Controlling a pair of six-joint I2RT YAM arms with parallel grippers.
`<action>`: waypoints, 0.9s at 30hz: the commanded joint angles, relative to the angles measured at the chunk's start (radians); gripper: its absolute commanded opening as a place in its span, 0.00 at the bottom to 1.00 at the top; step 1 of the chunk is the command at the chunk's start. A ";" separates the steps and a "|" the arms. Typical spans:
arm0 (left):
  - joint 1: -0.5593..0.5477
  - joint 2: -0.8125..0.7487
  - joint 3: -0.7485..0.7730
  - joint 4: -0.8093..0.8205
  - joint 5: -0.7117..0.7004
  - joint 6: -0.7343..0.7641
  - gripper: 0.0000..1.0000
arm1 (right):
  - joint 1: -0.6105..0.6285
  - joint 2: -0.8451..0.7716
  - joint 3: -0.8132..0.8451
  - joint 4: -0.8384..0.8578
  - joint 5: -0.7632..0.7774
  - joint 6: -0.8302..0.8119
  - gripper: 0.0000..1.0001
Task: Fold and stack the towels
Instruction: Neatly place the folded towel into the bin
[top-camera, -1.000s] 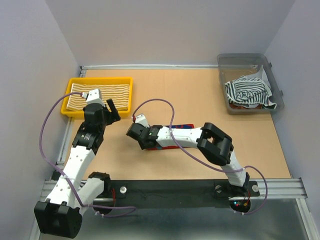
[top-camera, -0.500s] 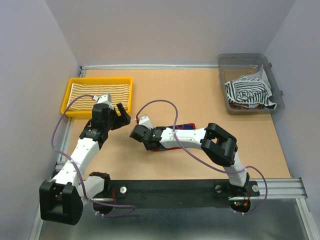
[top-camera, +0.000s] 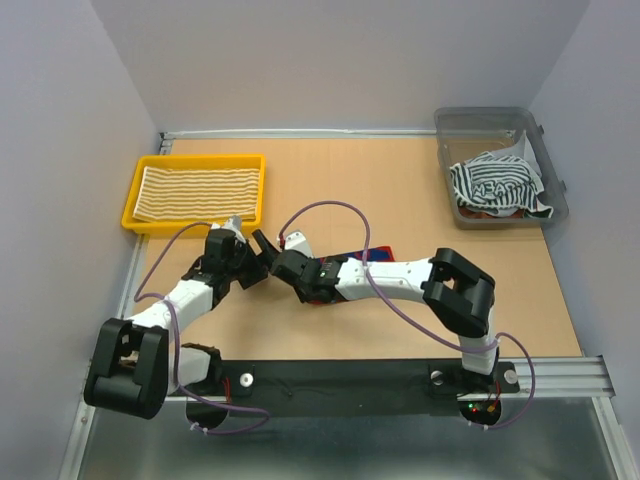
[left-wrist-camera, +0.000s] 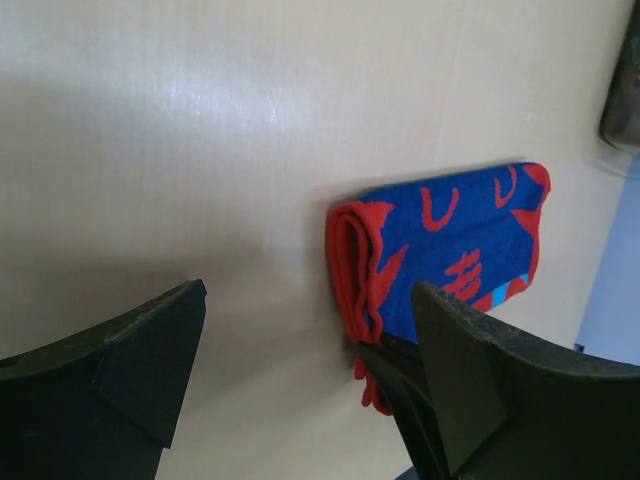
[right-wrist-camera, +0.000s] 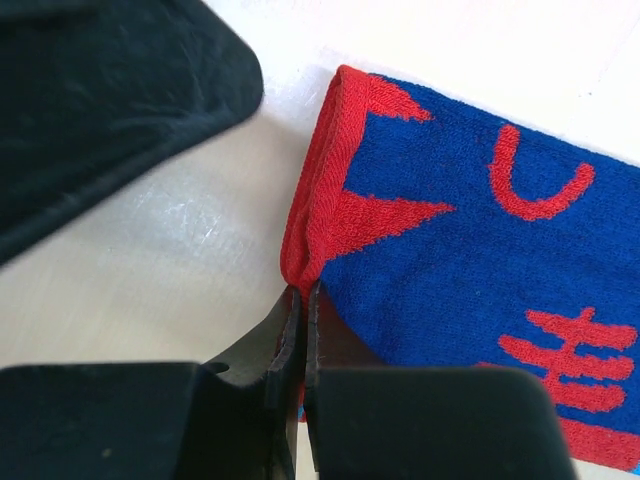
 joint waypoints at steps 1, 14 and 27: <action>-0.030 0.021 -0.050 0.177 0.052 -0.108 0.95 | -0.002 -0.045 -0.016 0.094 -0.013 0.003 0.00; -0.185 0.164 -0.098 0.317 -0.032 -0.234 0.95 | -0.012 -0.099 -0.066 0.161 -0.002 0.040 0.00; -0.188 0.110 -0.204 0.469 -0.059 -0.417 0.92 | -0.032 -0.179 -0.193 0.273 0.007 0.100 0.01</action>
